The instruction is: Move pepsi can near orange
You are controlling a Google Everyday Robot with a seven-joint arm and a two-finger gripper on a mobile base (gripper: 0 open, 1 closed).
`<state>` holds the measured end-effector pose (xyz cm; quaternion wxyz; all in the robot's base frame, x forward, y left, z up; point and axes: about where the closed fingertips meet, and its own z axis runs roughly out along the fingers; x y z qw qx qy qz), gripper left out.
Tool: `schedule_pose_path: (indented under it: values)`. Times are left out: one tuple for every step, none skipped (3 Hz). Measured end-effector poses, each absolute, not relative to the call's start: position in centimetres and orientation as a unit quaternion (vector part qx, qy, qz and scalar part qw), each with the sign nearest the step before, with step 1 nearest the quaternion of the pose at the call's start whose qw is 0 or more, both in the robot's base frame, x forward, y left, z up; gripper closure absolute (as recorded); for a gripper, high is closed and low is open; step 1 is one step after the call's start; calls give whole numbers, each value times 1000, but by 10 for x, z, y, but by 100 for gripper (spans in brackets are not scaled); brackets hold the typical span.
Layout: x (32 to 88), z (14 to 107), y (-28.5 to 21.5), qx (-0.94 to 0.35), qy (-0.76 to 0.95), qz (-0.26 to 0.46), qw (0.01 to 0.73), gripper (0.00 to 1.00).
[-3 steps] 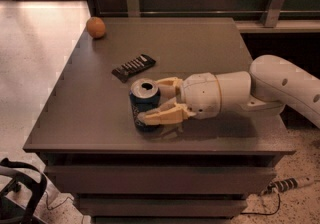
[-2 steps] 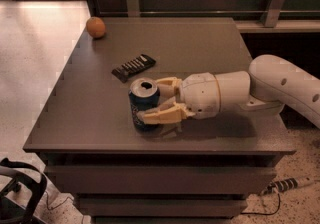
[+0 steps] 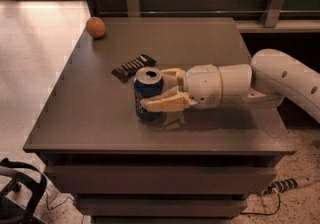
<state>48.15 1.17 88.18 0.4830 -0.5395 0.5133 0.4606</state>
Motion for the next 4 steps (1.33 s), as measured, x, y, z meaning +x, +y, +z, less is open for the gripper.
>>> schedule_pose_path:
  values:
    - [520, 896, -2, -512, 532, 469, 484, 100]
    - [560, 908, -11, -491, 552, 468, 484, 100]
    - [595, 919, -9, -483, 571, 457, 481, 100]
    - [629, 926, -1, -482, 584, 439, 483, 100]
